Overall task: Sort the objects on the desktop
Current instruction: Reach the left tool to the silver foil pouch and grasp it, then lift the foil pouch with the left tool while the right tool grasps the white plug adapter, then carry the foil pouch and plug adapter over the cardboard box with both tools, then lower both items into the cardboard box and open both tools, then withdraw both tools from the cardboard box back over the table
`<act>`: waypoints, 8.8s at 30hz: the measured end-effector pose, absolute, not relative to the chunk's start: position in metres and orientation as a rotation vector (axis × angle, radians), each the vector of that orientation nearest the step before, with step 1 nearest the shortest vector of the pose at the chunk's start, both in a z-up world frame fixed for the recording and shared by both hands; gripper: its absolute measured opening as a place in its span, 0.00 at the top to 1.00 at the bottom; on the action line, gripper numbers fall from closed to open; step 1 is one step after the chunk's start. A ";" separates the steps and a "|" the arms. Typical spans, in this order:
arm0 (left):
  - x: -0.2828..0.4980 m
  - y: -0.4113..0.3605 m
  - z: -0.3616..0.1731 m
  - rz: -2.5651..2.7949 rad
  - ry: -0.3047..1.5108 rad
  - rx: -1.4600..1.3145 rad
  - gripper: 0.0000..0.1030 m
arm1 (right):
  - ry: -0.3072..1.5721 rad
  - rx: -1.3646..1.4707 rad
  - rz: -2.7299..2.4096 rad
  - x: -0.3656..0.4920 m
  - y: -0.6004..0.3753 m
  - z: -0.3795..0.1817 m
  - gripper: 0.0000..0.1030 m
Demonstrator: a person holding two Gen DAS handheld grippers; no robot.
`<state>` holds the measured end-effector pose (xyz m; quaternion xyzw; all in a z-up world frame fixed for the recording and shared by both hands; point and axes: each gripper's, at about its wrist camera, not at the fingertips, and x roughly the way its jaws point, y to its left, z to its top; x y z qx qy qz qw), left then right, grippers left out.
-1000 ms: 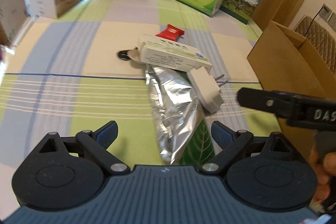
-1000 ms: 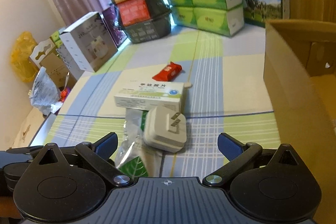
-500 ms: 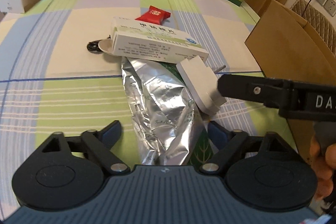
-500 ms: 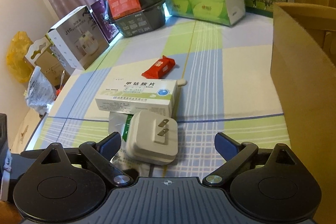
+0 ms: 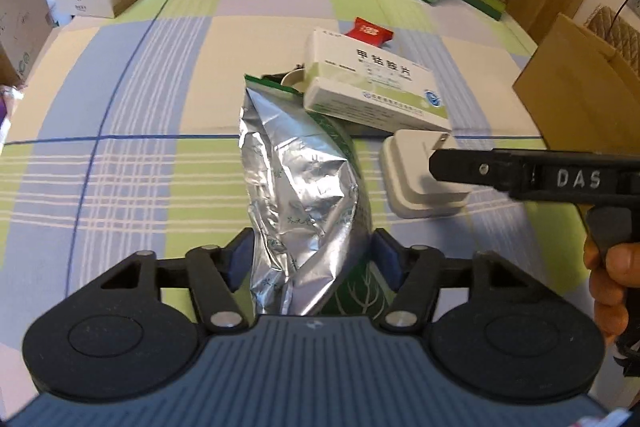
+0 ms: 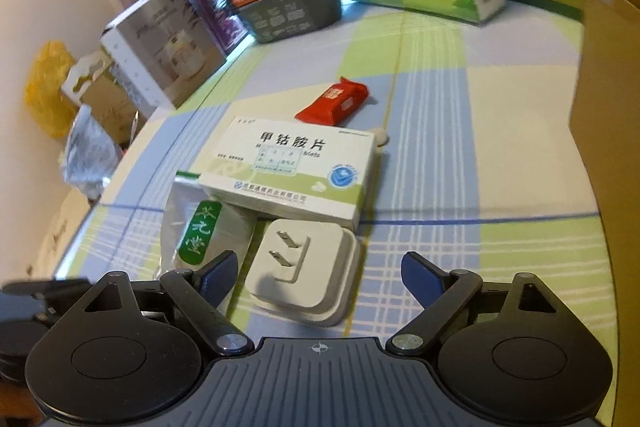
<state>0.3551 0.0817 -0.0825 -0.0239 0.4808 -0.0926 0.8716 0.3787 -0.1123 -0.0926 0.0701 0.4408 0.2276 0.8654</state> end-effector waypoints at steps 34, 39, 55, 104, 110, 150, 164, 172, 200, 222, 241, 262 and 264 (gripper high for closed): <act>0.376 0.073 -0.095 -0.206 1.002 0.004 0.49 | 0.933 -0.109 0.430 0.364 -0.104 -0.105 0.24; 0.368 0.069 -0.092 -0.201 1.020 0.010 0.50 | 0.934 -0.121 0.402 0.365 -0.102 -0.107 0.26; 0.374 0.071 -0.098 -0.191 0.981 0.024 0.33 | 0.913 -0.201 0.415 0.363 -0.090 -0.110 0.38; 0.146 -0.006 0.046 -0.250 0.844 -0.182 0.58 | 0.706 -0.033 0.263 0.124 -0.206 0.050 0.40; 0.129 -0.029 0.050 -0.307 0.849 -0.182 0.58 | 0.691 -0.026 0.206 0.104 -0.237 0.060 0.40; 0.159 -0.177 0.062 -0.534 0.892 -0.157 0.59 | 0.675 0.064 -0.011 0.109 -0.375 0.067 0.40; 0.195 -0.195 0.066 -0.523 0.887 -0.181 0.59 | 0.670 0.055 0.005 0.142 -0.387 0.071 0.40; 0.227 -0.205 0.067 -0.503 0.880 -0.193 0.59 | 0.672 0.041 0.026 0.176 -0.391 0.071 0.40; 0.289 -0.221 0.050 -0.477 0.899 -0.205 0.58 | 0.701 0.067 0.024 0.239 -0.397 0.062 0.40; 0.285 -0.197 0.058 -0.438 0.861 -0.246 0.51 | 0.696 0.103 0.064 0.239 -0.393 0.060 0.40; 0.238 -0.147 0.051 -0.362 0.863 -0.240 0.36 | 0.690 0.210 0.057 0.190 -0.394 0.064 0.13; 0.169 -0.072 0.056 -0.226 0.811 -0.094 0.02 | 0.707 0.195 0.147 0.110 -0.324 0.071 0.02; 0.164 -0.062 0.055 -0.202 0.805 -0.078 0.02 | 0.714 0.188 0.164 0.107 -0.316 0.070 0.02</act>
